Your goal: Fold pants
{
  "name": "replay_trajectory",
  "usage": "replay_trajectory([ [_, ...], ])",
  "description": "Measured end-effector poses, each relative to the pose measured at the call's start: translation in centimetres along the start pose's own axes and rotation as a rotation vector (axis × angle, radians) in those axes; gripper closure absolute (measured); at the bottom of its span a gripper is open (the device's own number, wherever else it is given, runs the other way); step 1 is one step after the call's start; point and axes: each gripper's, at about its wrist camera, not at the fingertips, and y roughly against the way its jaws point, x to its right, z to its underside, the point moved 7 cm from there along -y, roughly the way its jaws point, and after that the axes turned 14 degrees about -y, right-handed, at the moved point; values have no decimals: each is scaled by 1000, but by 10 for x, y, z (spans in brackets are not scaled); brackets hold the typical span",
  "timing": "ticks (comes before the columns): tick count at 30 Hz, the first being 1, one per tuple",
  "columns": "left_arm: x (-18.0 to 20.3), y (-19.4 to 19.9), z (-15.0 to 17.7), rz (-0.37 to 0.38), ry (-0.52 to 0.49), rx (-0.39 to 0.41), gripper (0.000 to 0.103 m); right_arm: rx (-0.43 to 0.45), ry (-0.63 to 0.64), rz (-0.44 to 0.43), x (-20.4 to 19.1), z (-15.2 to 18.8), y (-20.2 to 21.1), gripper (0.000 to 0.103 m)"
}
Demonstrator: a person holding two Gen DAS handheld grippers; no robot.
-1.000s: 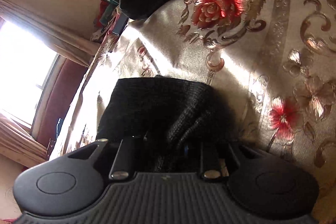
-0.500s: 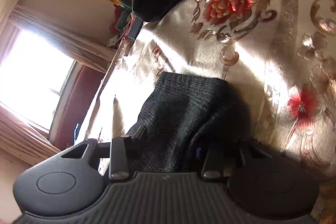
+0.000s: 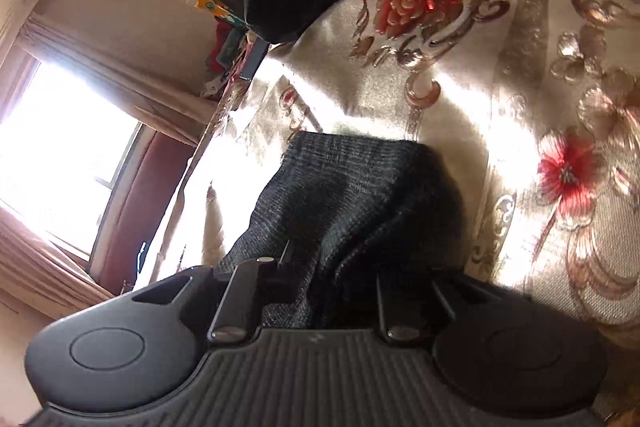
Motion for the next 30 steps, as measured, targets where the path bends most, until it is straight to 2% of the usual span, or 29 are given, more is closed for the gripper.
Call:
replay_trajectory([
  [1,0,0,0,-2,0,0,41,5,-28,-10,-1,-1,0,81],
  [3,0,2,1,-9,0,3,41,-3,-27,-18,-10,1,1,87],
  [4,-1,4,2,-12,6,4,41,-8,-17,-23,-16,2,2,94],
  [6,-4,7,6,-10,35,6,41,-15,23,-43,-37,7,7,94],
  [9,-12,10,16,11,94,1,41,-35,80,-112,-76,18,15,94],
  [13,-24,27,30,-41,136,5,41,-98,248,-187,-146,63,22,94],
  [16,-44,51,49,-112,194,10,41,-190,359,-231,-190,113,18,94],
  [19,-67,77,76,-203,250,-2,41,-307,489,-270,-229,185,6,95],
  [22,-89,98,108,-278,315,-27,41,-442,625,-304,-257,273,-9,95],
  [28,-121,126,179,-392,441,-81,41,-656,819,-324,-270,424,-28,95],
  [30,-129,130,202,-424,459,-109,41,-712,844,-320,-272,461,-33,95],
])
